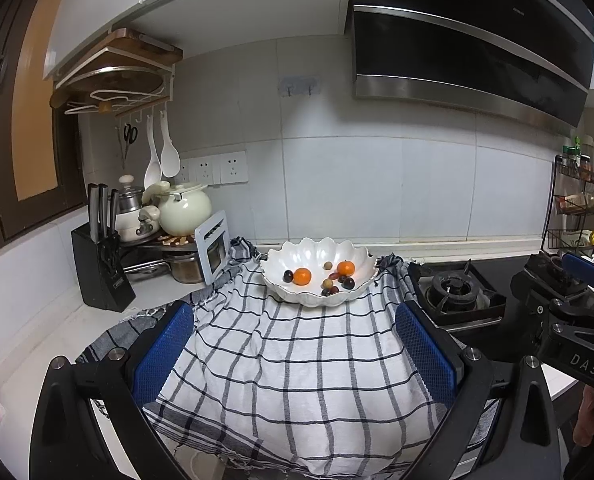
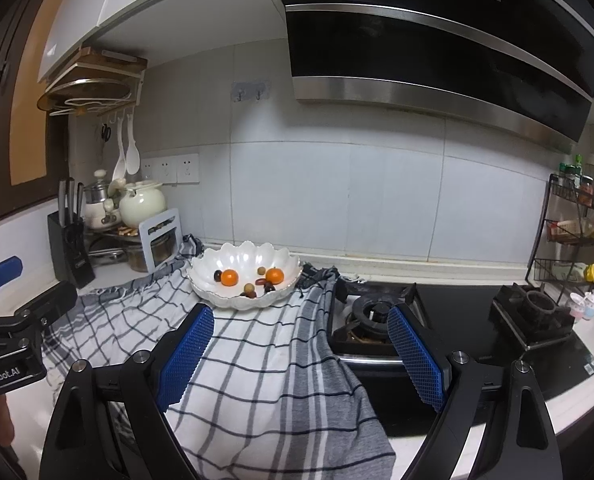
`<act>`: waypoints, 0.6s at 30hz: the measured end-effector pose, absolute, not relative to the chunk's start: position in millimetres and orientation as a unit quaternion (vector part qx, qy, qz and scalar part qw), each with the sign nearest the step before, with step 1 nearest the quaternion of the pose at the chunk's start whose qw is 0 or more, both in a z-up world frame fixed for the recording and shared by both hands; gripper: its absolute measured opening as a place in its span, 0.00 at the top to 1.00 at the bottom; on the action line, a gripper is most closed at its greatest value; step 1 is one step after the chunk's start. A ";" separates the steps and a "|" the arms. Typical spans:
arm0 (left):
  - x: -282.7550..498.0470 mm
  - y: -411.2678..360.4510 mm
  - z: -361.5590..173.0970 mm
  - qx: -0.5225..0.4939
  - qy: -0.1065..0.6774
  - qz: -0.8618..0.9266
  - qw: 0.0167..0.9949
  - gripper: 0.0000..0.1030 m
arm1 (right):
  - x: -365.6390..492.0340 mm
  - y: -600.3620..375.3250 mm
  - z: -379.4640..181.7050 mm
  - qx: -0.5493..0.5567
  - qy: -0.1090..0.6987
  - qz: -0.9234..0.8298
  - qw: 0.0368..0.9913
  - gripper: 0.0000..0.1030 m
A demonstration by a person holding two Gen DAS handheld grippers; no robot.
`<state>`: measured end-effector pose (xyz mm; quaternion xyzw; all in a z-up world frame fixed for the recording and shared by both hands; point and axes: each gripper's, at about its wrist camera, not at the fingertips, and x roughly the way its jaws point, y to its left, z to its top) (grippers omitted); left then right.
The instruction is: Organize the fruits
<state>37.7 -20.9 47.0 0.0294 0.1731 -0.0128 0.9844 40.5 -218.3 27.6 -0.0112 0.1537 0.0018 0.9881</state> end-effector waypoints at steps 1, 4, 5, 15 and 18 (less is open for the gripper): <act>37.6 -21.0 47.0 0.030 0.173 -0.014 0.984 0.00 | 40.7 -218.9 27.8 -0.011 0.154 0.001 0.988 0.13; 37.6 -22.9 47.5 0.031 0.173 -0.015 0.984 0.00 | 40.2 -220.2 28.4 -0.010 0.152 -0.001 0.988 0.13; 37.5 -23.7 47.7 0.031 0.172 -0.015 0.984 0.00 | 40.2 -220.6 28.6 -0.010 0.152 -0.002 0.988 0.13; 39.5 -28.3 48.5 0.035 0.171 -0.021 0.985 0.00 | 39.9 -223.8 29.1 -0.007 0.151 -0.004 0.989 0.13; 40.1 -28.8 48.5 0.035 0.170 -0.021 0.985 0.00 | 39.8 -223.8 29.0 -0.007 0.151 -0.004 0.988 0.13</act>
